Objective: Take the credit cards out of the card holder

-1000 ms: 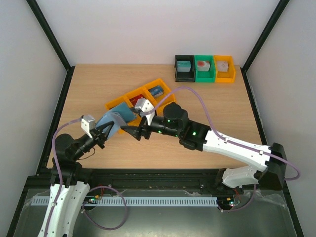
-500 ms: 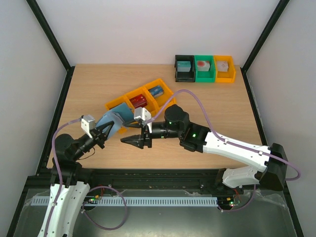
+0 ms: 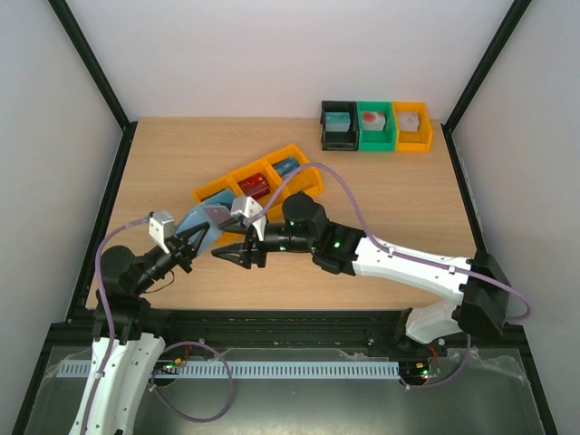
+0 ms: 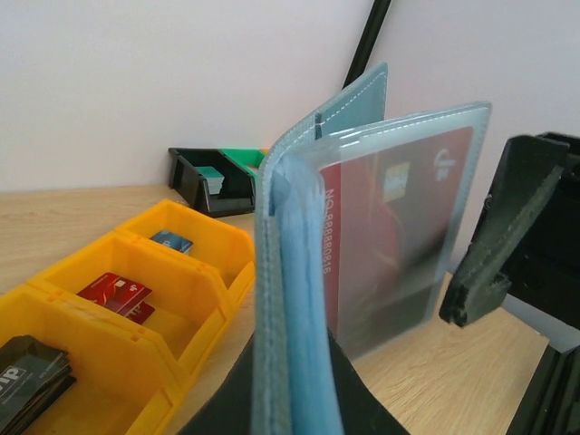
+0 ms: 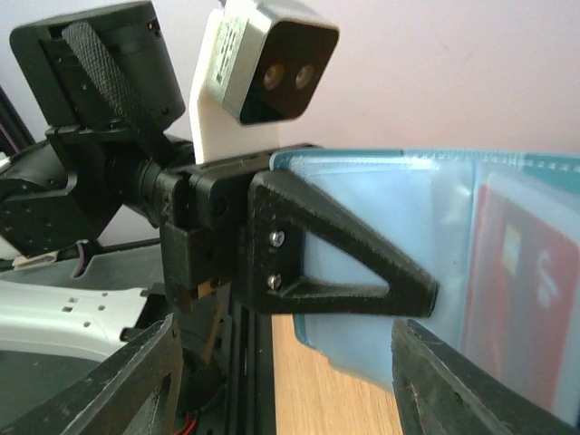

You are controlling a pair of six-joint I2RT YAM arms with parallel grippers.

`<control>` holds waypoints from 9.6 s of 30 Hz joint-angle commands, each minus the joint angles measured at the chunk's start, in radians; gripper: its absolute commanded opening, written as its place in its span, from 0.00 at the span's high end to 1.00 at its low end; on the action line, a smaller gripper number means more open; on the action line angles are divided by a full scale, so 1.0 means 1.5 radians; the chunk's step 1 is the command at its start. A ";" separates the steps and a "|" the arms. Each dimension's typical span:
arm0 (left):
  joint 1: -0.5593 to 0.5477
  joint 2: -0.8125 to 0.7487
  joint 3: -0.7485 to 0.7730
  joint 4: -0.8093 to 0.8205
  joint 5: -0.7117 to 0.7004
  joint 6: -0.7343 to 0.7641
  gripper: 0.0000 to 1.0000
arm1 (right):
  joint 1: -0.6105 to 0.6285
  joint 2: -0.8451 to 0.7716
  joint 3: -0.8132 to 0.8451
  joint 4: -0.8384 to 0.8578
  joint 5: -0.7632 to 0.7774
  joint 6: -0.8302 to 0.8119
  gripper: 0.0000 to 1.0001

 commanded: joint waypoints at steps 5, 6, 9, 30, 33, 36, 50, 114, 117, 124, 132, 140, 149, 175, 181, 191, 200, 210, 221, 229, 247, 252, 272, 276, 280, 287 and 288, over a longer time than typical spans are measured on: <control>0.003 -0.004 0.004 0.027 0.008 -0.006 0.98 | 0.000 -0.047 0.019 0.001 0.000 -0.016 0.36; 0.003 -0.004 0.004 0.026 0.008 -0.005 0.98 | 0.000 -0.062 0.004 0.014 0.009 -0.018 0.35; 0.003 -0.004 0.003 0.024 0.007 -0.005 0.98 | 0.000 -0.085 -0.022 0.030 0.031 -0.020 0.35; 0.003 -0.007 0.004 0.014 0.004 0.002 0.98 | 0.000 -0.090 -0.034 0.031 0.039 -0.014 0.28; 0.003 -0.007 0.003 0.014 0.005 0.002 0.98 | 0.001 -0.069 -0.026 0.038 0.019 -0.004 0.31; 0.003 -0.009 0.004 0.014 0.005 0.004 0.98 | 0.000 -0.059 -0.020 0.032 0.030 -0.016 0.31; 0.009 -0.001 0.006 0.026 0.006 0.004 0.98 | 0.000 -0.088 -0.032 0.003 0.082 -0.052 0.26; 0.014 -0.013 -0.002 0.017 0.015 0.007 0.98 | -0.001 -0.024 0.017 -0.003 0.067 -0.024 0.51; 0.013 -0.013 -0.005 0.018 0.013 0.006 0.98 | -0.001 -0.060 0.000 -0.009 0.060 -0.033 0.48; 0.013 -0.013 -0.009 0.026 0.025 0.011 0.98 | -0.019 -0.129 -0.016 -0.046 0.109 -0.043 0.48; 0.013 -0.015 -0.016 0.050 0.079 0.039 0.98 | -0.029 -0.075 0.036 -0.106 0.120 -0.054 0.69; 0.013 -0.027 -0.018 0.052 0.123 0.058 0.98 | -0.030 -0.077 0.028 -0.096 0.095 -0.047 0.85; 0.012 -0.022 -0.024 0.082 0.119 0.048 0.98 | -0.028 -0.007 0.032 -0.012 0.038 0.036 0.79; 0.013 -0.011 -0.052 0.167 0.121 -0.059 0.98 | 0.012 0.034 0.053 -0.027 0.234 0.001 0.25; 0.013 -0.015 -0.061 0.191 0.150 -0.077 0.98 | 0.012 0.042 0.047 -0.006 0.265 0.006 0.34; 0.013 -0.018 -0.062 0.207 0.180 -0.091 0.98 | 0.004 0.019 0.050 -0.028 0.201 0.006 0.97; 0.013 -0.031 -0.066 0.198 0.189 -0.071 0.60 | -0.044 -0.031 0.019 -0.002 0.086 0.061 0.98; 0.013 -0.046 -0.064 0.219 0.191 -0.084 0.19 | -0.053 -0.037 0.022 -0.007 0.074 0.080 0.98; 0.026 -0.065 -0.028 0.158 0.166 -0.075 0.38 | -0.068 -0.065 0.002 0.004 -0.009 0.063 0.98; 0.039 -0.072 -0.049 0.173 0.168 -0.112 0.65 | -0.071 -0.092 -0.007 0.000 -0.061 0.056 0.98; 0.037 0.071 0.097 -0.102 -0.377 0.439 0.98 | -0.108 -0.065 -0.035 -0.129 0.155 0.085 0.69; -0.001 0.120 0.130 -0.128 -0.582 0.693 0.98 | -0.075 -0.037 -0.027 -0.073 0.047 0.099 0.65; 0.005 0.149 0.320 -0.359 0.129 0.394 0.98 | -0.051 0.125 0.072 0.278 -0.019 0.321 0.73; 0.010 0.118 0.301 -0.271 0.253 0.286 0.98 | -0.084 0.049 0.012 0.253 -0.048 0.268 0.73; 0.016 0.103 0.245 -0.149 0.381 0.180 0.98 | -0.085 0.009 0.054 0.029 -0.089 0.113 0.73; 0.021 0.090 0.218 -0.093 0.404 0.174 0.98 | -0.085 -0.071 0.027 -0.080 -0.071 -0.014 0.76; 0.022 0.091 0.217 -0.092 0.407 0.173 0.98 | -0.085 -0.072 0.031 -0.095 -0.079 -0.026 0.77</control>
